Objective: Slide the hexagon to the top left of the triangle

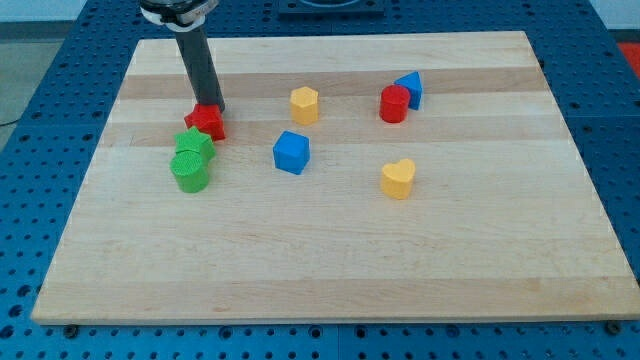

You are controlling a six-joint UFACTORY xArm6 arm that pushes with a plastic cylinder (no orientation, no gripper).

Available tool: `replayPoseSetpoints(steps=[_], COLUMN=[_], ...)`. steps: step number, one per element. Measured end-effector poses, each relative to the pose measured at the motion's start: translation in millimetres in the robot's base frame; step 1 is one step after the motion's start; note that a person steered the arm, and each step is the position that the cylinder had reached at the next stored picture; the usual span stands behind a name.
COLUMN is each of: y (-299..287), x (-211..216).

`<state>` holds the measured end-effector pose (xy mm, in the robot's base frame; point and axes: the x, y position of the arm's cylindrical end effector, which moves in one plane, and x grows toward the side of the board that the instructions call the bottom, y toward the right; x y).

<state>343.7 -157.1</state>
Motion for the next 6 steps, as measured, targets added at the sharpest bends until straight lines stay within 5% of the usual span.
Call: replayPoseSetpoints(steps=[4,6], y=[63,149], x=[31,-8])
